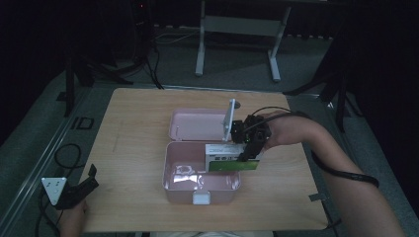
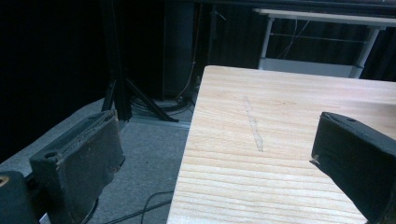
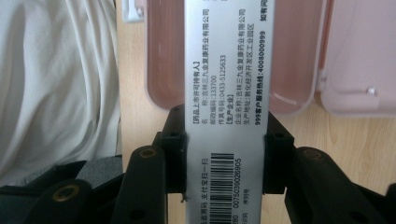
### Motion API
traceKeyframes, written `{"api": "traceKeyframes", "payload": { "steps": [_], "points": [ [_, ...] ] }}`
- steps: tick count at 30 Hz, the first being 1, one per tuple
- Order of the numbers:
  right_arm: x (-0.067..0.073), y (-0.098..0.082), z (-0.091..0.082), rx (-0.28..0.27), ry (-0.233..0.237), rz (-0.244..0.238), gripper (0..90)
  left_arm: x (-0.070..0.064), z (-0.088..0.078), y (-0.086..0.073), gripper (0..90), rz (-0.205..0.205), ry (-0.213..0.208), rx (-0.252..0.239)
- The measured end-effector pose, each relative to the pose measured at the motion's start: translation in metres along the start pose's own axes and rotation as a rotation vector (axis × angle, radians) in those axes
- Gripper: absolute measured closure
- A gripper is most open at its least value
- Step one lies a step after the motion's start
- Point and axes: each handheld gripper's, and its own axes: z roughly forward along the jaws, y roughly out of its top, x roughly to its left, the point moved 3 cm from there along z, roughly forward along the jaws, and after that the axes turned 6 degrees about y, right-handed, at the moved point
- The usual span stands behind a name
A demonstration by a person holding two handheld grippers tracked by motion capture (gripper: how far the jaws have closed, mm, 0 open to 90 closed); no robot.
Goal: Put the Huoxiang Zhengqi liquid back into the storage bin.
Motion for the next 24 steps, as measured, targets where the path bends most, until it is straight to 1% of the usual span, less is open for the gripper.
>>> {"api": "traceKeyframes", "payload": {
  "steps": [3,5,6,9,11,14,18,19,20,21,23,24],
  "points": [
    [0.000,0.009,0.003,0.016,-0.001,-0.010,61.8,0.000,0.000,0.000,2.1,0.000,-0.001,0.000],
    [0.000,0.011,0.004,0.018,-0.001,-0.009,61.8,0.000,0.000,0.000,2.1,0.000,-0.001,0.001],
    [0.000,0.017,0.006,0.014,-0.001,-0.011,61.8,0.000,0.000,0.000,2.1,0.000,-0.002,0.001],
    [0.000,0.025,0.011,0.012,-0.002,-0.022,61.8,0.000,0.000,0.000,2.1,0.000,-0.001,0.000],
    [0.000,0.031,0.015,0.012,-0.016,-0.029,61.8,0.000,0.000,0.000,2.1,0.000,-0.003,0.000],
    [-0.001,0.038,0.023,0.011,-0.022,-0.032,61.8,0.000,0.000,0.000,2.1,0.001,-0.004,0.001],
    [-0.001,0.042,0.032,0.015,-0.003,-0.034,61.8,0.000,0.000,0.000,2.1,0.001,-0.005,0.000],
    [-0.001,0.045,0.037,0.011,0.009,-0.041,61.8,0.000,0.000,0.000,2.1,0.002,-0.005,0.001],
    [-0.001,0.046,0.039,0.014,0.014,-0.035,61.8,0.000,0.000,0.000,2.1,0.002,-0.005,0.002],
    [-0.001,0.048,0.042,0.011,0.018,-0.046,61.8,0.000,0.000,0.000,2.1,0.003,-0.006,0.002],
    [-0.002,0.051,0.048,0.013,0.021,-0.049,61.8,0.000,0.000,0.000,2.1,0.002,-0.005,0.000],
    [-0.002,0.053,0.053,0.016,0.031,-0.045,61.8,0.000,0.000,0.000,2.1,0.002,-0.006,0.000]
  ]
}}
